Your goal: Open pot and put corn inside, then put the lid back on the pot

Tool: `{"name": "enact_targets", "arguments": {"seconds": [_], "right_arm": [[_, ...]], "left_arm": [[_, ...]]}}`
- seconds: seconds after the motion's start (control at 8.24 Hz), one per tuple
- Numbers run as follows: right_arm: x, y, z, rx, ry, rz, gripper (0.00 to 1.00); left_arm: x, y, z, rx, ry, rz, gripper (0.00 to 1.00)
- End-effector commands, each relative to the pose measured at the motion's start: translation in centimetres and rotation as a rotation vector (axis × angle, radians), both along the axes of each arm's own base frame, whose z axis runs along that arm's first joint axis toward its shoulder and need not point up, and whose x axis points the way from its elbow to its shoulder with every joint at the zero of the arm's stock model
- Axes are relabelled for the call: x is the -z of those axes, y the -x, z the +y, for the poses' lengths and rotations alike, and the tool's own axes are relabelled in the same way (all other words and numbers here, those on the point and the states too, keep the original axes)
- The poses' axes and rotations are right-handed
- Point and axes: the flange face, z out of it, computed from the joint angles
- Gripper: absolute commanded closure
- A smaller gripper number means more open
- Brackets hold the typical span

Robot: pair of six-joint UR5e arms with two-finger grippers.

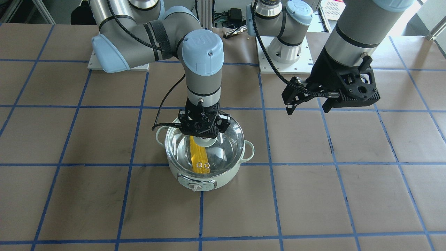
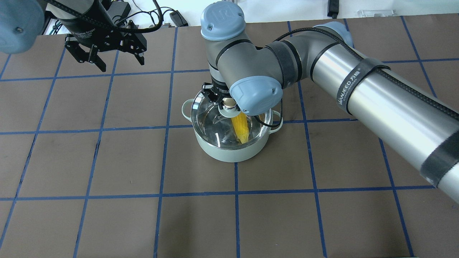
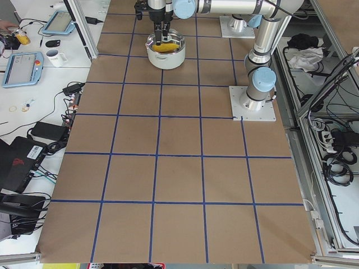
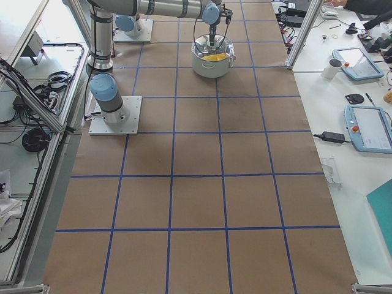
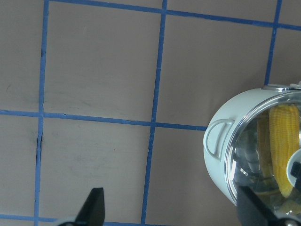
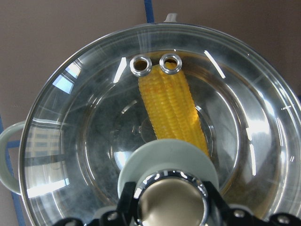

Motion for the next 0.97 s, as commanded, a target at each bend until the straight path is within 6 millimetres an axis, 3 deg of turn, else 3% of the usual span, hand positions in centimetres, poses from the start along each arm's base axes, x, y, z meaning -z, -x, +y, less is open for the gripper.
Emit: {"name": "enact_targets", "arguments": {"seconds": [0.0, 0.12, 0.24, 0.49, 0.61, 0.85], "right_arm": [[-0.7, 0.2, 0.2, -0.011, 0.010, -0.004, 0.00], [-2.1, 0.5, 0.6, -0.017, 0.025, 0.000, 0.00], [-4.9, 1.2, 1.5, -0.017, 0.061, -0.005, 0.00], [-11.4, 5.4, 4.6, -0.086, 0.042, 0.015, 0.00], [-13.7, 9.0, 5.4, -0.076, 0.008, 0.028, 0.00], [-16.9, 17.7, 4.3, -0.111, 0.005, 0.023, 0.00]], "left_arm": [[0.0, 0.0, 0.0, 0.001, 0.002, 0.000, 0.00], [-0.2, 0.0, 0.0, 0.000, 0.003, 0.000, 0.00], [0.0, 0.0, 0.0, 0.000, 0.000, 0.000, 0.00], [-0.1, 0.0, 0.0, 0.001, 0.002, 0.000, 0.00], [-0.2, 0.0, 0.0, 0.000, 0.003, 0.000, 0.00], [0.0, 0.0, 0.0, 0.000, 0.000, 0.000, 0.00]]}}
